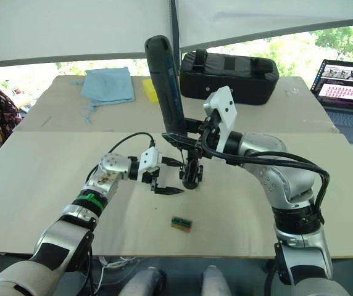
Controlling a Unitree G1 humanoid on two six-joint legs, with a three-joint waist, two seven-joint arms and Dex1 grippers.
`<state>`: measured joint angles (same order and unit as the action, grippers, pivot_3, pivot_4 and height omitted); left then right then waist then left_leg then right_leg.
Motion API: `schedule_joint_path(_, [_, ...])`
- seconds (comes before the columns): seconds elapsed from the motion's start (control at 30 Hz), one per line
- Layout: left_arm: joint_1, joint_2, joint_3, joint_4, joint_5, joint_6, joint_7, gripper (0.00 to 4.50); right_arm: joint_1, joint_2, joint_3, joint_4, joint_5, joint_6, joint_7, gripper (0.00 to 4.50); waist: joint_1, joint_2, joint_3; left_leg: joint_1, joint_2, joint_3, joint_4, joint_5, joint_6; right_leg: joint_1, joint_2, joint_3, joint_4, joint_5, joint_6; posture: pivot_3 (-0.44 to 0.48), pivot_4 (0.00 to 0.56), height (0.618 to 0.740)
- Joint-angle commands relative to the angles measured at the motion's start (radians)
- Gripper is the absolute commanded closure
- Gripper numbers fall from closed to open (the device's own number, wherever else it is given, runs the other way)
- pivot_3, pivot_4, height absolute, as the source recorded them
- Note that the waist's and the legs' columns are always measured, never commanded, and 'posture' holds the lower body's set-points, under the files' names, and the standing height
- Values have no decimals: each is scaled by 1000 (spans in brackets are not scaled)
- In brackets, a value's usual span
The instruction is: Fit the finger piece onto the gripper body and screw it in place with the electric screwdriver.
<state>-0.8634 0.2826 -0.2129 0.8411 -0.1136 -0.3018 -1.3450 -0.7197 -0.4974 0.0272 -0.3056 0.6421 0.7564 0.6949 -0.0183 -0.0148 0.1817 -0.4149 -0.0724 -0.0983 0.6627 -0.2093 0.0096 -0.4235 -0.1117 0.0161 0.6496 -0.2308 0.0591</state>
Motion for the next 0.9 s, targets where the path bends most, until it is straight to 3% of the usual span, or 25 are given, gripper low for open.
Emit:
schedule_joint_path(0.03, [2,1,5,-28,6,-18,-2,0,-4,9,-32,-47,8,-34,-7,2585,0,0,0,0,0,0,0,0,0,0,0,0,0,0,0,0,150,740])
schedule_joint_path(0.57, [-1,5,9,-11,17,-15,0,0,13,6,-26,-51,-7,-47,2,2585,0,0,0,0,0,0,0,0,0,0,0,0,0,0,0,0,150,740])
schedule_joint_path(0.9, [-48,-50,4,102,70,-41,91,0,38,-13,-24,-51,-43,-95,40,2585,2,0,0,0,-1,0,1,0,0,1,0,0,0,0,0,0,150,740])
